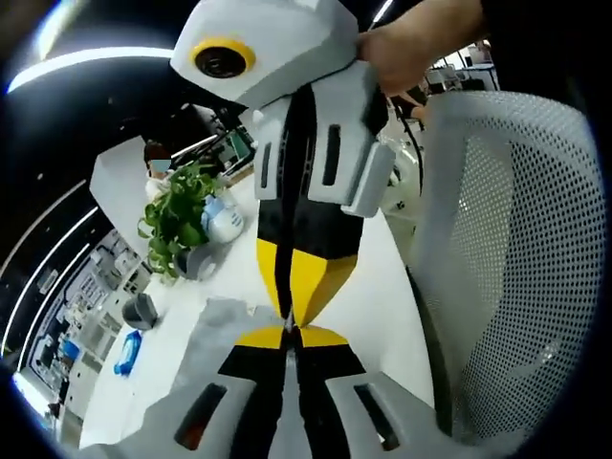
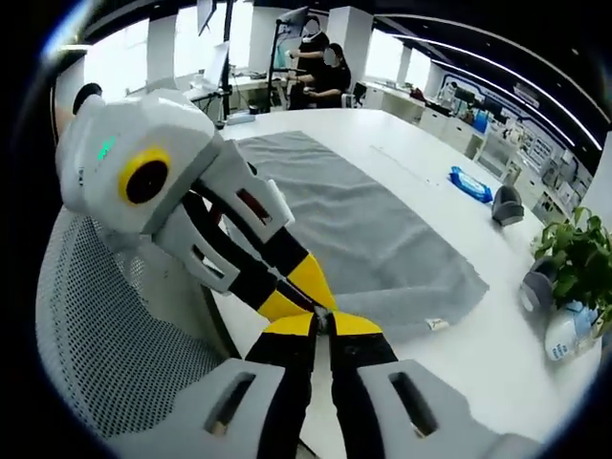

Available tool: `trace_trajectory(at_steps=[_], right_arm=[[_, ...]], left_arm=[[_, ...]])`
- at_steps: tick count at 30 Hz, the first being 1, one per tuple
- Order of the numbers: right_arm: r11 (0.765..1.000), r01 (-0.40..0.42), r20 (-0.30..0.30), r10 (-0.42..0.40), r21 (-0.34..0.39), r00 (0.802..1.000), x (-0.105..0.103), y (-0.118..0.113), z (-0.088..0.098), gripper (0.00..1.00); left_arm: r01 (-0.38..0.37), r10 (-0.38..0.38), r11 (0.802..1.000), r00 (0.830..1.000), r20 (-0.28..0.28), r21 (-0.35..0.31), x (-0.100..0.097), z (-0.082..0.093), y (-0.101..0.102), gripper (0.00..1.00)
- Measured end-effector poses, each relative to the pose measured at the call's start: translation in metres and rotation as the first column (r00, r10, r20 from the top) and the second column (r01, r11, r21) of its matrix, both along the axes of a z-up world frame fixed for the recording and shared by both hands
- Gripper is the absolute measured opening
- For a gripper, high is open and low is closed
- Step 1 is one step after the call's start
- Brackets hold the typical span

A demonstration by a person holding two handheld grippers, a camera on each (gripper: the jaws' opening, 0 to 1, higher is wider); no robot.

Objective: Fold the towel on the table until its edges align and the towel forms a compact rectangular stack.

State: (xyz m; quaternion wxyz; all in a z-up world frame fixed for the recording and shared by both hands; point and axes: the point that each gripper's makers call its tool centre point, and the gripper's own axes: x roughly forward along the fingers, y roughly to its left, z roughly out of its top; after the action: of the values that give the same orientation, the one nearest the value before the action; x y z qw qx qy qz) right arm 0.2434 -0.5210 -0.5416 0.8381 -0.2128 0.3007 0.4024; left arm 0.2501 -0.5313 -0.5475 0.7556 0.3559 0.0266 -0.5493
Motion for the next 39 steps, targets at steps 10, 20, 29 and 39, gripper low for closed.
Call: trace_trajectory(at_steps=[10,20,29,39], right_arm=[[0.999,-0.014,0.095,0.011,0.03,0.995,0.007,-0.018,0.008,0.18],[0.977,-0.125,0.24,0.164,-0.171,0.957,0.008,-0.005,-0.002,0.13],[0.957,-0.183,0.255,0.239,-0.226,0.937,0.03,-0.005,0.002,0.0],[0.92,-0.28,0.205,0.34,-0.274,0.918,0.032,0.013,-0.002,0.0]], left_arm=[[-0.071,0.059,0.993,0.99,-0.13,-0.096,0.007,0.007,0.003,0.03],[-0.154,0.109,0.973,0.962,-0.251,-0.169,0.014,0.013,0.011,0.03],[-0.2,0.138,0.961,0.945,-0.296,-0.19,0.022,0.013,0.019,0.07],[-0.163,0.134,0.976,0.972,-0.193,-0.142,0.02,0.011,0.016,0.09]])
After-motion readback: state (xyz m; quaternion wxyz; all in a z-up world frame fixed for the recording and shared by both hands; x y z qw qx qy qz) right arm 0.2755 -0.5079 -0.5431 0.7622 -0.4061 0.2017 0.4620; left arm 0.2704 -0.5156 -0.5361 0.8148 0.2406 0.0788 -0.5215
